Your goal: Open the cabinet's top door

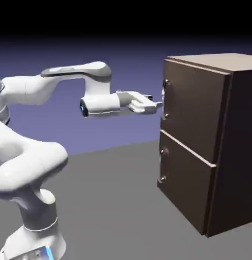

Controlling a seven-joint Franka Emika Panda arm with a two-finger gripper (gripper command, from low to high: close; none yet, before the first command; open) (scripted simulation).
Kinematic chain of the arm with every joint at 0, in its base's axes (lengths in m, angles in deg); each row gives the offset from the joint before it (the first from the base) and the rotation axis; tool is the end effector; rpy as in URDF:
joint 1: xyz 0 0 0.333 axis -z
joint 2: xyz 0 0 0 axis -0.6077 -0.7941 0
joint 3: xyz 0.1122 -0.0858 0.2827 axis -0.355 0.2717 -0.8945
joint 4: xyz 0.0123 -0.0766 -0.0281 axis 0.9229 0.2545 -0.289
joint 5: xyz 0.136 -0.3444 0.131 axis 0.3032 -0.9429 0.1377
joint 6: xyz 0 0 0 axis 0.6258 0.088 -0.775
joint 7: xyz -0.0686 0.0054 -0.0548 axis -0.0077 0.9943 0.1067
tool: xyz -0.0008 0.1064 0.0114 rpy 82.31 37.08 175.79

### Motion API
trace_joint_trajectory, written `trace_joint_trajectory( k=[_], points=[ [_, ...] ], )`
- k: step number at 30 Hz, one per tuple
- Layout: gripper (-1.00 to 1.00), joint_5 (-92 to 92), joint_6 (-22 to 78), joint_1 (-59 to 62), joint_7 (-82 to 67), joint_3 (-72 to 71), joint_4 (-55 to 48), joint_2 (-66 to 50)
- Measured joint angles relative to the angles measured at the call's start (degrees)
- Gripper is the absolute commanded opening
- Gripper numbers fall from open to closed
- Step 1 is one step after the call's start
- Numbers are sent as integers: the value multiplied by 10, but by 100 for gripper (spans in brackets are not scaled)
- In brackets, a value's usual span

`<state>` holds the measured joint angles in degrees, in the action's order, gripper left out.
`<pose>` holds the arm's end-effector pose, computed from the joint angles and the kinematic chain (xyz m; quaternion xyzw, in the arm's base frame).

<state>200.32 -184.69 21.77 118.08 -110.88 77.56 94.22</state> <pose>0.4116 0.1252 0.4639 0.2888 0.6455 0.2516 0.6608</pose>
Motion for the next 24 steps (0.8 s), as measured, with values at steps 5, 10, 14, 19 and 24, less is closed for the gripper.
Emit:
trace_joint_trajectory(
  k=[5, 10, 14, 19, 24],
  points=[
    [-100, -4, 35, -24, -27, 20, 25, -22],
    [-100, -71, 129, -121, -21, 96, 129, -22],
    [-100, -64, 148, -186, -94, 158, 159, -64],
    [-100, -15, 109, -235, -218, 206, 137, -138],
    [-100, -79, 125, -327, -238, 302, 179, -153]
  ],
)
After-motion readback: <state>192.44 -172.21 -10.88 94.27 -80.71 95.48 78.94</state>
